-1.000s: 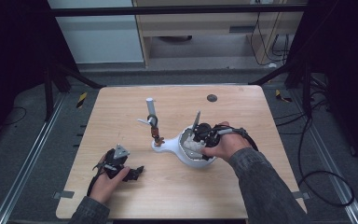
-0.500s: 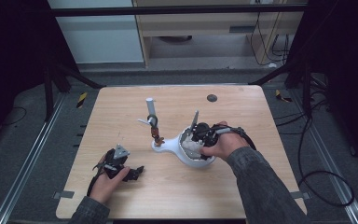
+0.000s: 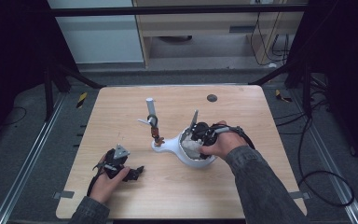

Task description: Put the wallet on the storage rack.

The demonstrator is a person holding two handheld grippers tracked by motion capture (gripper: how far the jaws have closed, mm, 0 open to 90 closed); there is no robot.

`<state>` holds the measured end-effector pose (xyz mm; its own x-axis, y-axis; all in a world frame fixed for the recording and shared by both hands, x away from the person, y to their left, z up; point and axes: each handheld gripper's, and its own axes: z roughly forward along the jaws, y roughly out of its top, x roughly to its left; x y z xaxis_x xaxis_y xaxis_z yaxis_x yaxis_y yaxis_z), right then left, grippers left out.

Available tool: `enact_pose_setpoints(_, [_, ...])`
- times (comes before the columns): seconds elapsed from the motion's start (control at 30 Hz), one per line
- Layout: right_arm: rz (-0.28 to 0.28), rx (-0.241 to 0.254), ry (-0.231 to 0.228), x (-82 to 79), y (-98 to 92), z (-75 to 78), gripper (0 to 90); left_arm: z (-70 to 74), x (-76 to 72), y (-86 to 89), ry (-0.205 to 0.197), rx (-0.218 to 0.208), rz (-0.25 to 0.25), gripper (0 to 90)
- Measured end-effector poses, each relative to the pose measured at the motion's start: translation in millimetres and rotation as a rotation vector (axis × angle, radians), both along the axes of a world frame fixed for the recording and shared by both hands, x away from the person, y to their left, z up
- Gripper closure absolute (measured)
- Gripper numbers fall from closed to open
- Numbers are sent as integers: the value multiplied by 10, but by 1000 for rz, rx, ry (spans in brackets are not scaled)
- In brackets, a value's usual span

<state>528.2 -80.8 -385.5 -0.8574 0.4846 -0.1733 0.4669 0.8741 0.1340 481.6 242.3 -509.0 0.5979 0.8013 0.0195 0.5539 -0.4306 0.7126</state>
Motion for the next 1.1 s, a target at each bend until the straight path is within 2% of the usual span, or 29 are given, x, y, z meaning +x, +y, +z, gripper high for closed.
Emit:
enact_pose_setpoints(0.17, [-4,18,5,10,1,-31,263,0,-1,0,0,0,-1,0])
enact_pose_setpoints(0.3, [-32,47,-10,4,-1,-9,216,0,-1,-1,0,0,-1,0])
enact_pose_setpoints(1.1, [-40,88,-41,-36,-32,121,228,0,-1,-1,0,0,-1,0])
